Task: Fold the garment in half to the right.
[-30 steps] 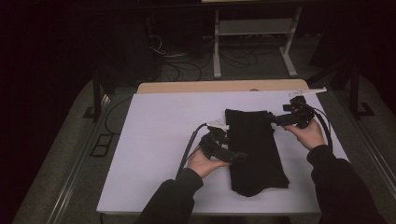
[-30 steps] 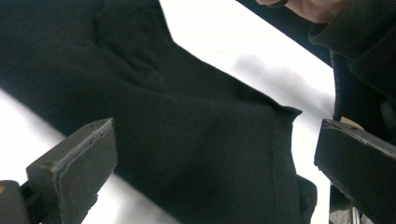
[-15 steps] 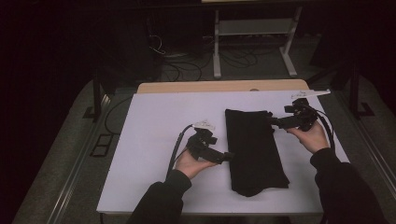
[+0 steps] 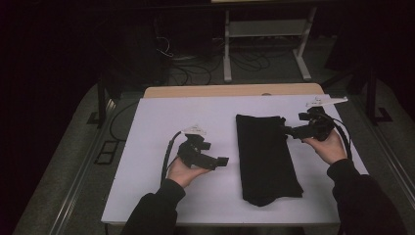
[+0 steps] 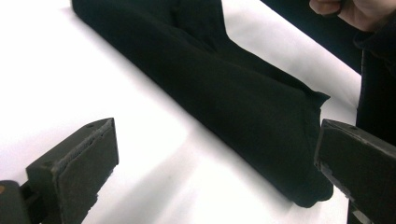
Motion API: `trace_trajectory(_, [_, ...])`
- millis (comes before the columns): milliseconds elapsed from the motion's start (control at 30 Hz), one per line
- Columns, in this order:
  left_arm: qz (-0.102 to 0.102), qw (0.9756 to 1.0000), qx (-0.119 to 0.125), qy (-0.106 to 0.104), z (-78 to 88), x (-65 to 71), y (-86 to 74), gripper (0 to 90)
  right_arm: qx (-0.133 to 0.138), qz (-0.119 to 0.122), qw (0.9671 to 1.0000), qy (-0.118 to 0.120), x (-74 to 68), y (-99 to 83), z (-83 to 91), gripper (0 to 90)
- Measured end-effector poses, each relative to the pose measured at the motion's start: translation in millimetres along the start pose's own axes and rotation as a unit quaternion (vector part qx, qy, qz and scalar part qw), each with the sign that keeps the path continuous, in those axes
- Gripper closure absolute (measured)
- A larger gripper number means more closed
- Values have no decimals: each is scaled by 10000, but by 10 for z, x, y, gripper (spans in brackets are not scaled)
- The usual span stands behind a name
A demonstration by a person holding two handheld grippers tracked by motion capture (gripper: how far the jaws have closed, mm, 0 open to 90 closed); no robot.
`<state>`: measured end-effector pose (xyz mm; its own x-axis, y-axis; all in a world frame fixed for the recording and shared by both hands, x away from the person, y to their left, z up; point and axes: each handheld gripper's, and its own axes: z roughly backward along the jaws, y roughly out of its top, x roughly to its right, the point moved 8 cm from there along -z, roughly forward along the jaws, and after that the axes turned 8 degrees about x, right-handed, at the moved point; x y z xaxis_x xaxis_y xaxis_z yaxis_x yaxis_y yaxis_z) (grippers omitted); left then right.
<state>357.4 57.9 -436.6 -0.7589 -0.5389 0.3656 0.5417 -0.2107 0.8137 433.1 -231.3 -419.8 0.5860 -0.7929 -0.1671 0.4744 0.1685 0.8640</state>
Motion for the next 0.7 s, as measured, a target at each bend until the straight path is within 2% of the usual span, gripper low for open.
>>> trace_trajectory(200, [28,9999,105,32,125,-63,-1,0,20,14,10000,23,-27,-17,31,0])
trace_trajectory(700, [90,9991,307,285,441,-253,-34,0,91,101,9999,54,-62,-22,199,0])
